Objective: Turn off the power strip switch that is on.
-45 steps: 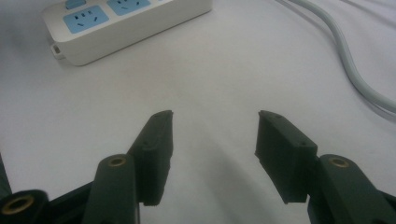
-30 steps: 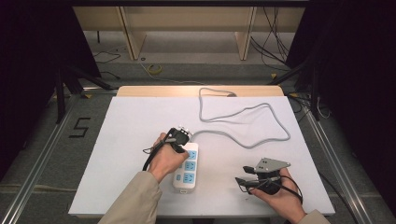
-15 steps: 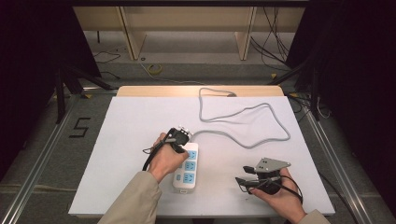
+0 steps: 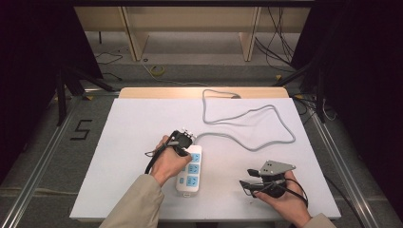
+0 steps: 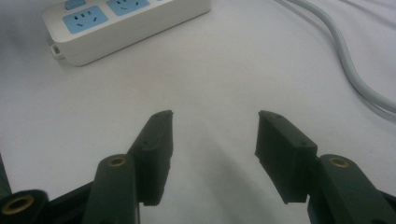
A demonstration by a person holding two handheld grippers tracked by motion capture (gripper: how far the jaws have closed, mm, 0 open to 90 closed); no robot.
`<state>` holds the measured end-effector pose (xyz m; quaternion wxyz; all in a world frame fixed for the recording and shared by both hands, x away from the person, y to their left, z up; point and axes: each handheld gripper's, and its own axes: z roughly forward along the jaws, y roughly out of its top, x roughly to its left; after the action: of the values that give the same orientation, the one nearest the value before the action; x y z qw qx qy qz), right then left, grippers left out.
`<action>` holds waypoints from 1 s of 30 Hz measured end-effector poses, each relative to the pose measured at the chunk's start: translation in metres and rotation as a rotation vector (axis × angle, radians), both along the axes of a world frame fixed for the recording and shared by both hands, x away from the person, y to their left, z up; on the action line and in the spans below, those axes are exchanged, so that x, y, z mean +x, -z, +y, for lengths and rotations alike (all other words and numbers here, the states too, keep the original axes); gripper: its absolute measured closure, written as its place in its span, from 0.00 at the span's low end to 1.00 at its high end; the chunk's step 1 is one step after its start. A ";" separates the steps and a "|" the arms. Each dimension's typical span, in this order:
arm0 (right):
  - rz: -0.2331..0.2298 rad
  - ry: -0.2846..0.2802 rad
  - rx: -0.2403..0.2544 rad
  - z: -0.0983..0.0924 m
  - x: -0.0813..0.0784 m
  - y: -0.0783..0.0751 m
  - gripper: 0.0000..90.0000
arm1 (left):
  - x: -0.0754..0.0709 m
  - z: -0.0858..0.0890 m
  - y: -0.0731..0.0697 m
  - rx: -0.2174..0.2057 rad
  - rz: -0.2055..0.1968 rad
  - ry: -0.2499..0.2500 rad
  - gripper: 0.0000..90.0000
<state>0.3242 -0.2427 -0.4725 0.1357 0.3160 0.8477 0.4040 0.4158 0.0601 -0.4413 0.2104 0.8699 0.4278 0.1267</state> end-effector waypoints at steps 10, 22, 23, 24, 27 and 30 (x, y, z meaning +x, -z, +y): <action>0.000 -0.002 -0.001 0.000 0.000 0.000 0.52 | -0.001 0.002 -0.003 -0.022 -0.009 0.001 1.00; 0.001 0.003 0.001 -0.001 0.000 0.000 0.52 | -0.004 0.008 -0.008 -0.017 -0.043 0.008 1.00; 0.000 0.003 0.001 -0.001 0.000 0.000 0.52 | -0.005 0.009 -0.008 -0.014 -0.052 0.014 1.00; 0.000 0.003 0.001 -0.001 0.000 0.000 0.52 | -0.006 0.010 -0.009 -0.019 -0.059 0.009 1.00; 0.001 0.004 0.001 -0.001 0.000 0.000 0.52 | -0.008 0.013 -0.012 -0.026 -0.070 0.011 1.00; 0.000 0.003 0.000 -0.001 0.000 0.000 0.52 | -0.010 0.019 -0.015 -0.029 -0.087 0.014 1.00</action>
<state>0.3244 -0.2441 -0.4721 0.1363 0.3174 0.8471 0.4038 0.4057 0.0787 -0.4267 0.2420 0.8633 0.4141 0.1568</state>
